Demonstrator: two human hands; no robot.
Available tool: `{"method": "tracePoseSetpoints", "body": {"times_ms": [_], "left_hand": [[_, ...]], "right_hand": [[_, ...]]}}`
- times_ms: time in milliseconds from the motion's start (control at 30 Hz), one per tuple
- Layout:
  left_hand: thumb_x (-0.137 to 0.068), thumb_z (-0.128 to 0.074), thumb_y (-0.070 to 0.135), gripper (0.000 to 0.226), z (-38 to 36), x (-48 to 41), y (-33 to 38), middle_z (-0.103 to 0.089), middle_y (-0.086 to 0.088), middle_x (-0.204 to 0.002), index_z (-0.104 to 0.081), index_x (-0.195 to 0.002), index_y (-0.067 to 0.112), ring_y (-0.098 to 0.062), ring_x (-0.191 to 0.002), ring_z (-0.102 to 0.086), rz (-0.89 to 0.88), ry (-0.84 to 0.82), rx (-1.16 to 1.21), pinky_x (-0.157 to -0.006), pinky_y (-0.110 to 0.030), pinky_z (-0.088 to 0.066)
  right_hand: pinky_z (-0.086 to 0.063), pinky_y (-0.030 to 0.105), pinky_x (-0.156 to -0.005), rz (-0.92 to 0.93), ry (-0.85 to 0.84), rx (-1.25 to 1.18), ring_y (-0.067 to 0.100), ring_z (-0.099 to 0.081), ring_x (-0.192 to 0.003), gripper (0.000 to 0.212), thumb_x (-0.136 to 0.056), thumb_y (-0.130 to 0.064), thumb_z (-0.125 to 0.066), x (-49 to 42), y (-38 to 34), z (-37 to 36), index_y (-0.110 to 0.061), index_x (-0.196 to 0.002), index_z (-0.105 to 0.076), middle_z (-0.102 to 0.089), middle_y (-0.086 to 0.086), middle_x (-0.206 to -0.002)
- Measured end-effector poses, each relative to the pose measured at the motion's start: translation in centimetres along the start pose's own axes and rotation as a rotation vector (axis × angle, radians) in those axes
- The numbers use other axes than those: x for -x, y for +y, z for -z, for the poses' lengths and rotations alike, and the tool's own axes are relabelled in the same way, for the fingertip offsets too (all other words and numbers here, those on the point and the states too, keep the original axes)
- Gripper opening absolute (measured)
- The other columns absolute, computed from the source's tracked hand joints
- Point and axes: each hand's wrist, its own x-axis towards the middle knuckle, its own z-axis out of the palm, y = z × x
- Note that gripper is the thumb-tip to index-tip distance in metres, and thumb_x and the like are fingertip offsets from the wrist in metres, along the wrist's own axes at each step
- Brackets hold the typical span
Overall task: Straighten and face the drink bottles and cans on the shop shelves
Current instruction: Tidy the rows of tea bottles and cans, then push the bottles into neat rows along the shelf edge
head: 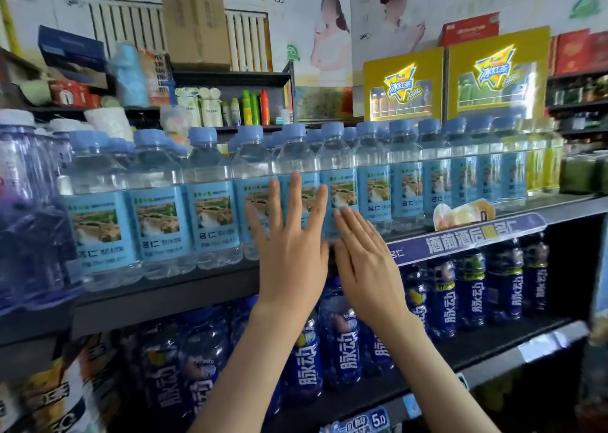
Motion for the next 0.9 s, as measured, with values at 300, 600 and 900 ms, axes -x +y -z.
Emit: {"method": "tracePoseSetpoints", "body": {"times_ms": [300, 600, 900], "left_hand": [[-0.076, -0.078, 0.026, 0.069, -2.1, -0.7, 3.6, -0.043, -0.011, -0.146, -0.050, -0.138, 0.019, -0.040, -0.138, -0.030, -0.075, -0.010, 0.096, -0.105, -0.072, -0.012], [-0.075, -0.078, 0.017, 0.069, -3.7, -2.5, 7.2, -0.046, -0.012, -0.144, -0.050, -0.138, 0.016, -0.041, -0.139, -0.028, -0.091, 0.024, 0.105, -0.104, -0.068, 0.000], [-0.073, -0.081, 0.022, 0.076, -6.7, -6.0, 16.0, -0.041, -0.012, -0.148, -0.045, -0.141, 0.017, -0.041, -0.140, -0.025, -0.080, 0.063, 0.104, -0.104, -0.067, 0.002]], "right_hand": [[-0.002, 0.023, -0.117, -0.200, 0.003, 0.142, 0.005, -0.006, -0.141, 0.068, -0.094, -0.046, -0.012, -0.9, 4.4, 2.7, -0.008, -0.148, -0.026, -0.022, 0.004, -0.155], [-0.024, 0.028, -0.114, -0.107, 0.124, 0.138, 0.016, -0.037, -0.136, 0.050, -0.098, -0.029, -0.028, -0.8, 6.5, 2.3, -0.004, -0.135, -0.049, -0.046, 0.010, -0.142], [-0.034, 0.031, -0.102, -0.229, 0.315, -0.024, 0.019, -0.041, -0.125, 0.038, -0.096, -0.020, -0.044, -3.1, 16.9, 8.5, -0.008, -0.132, -0.051, -0.053, 0.009, -0.132]]}}
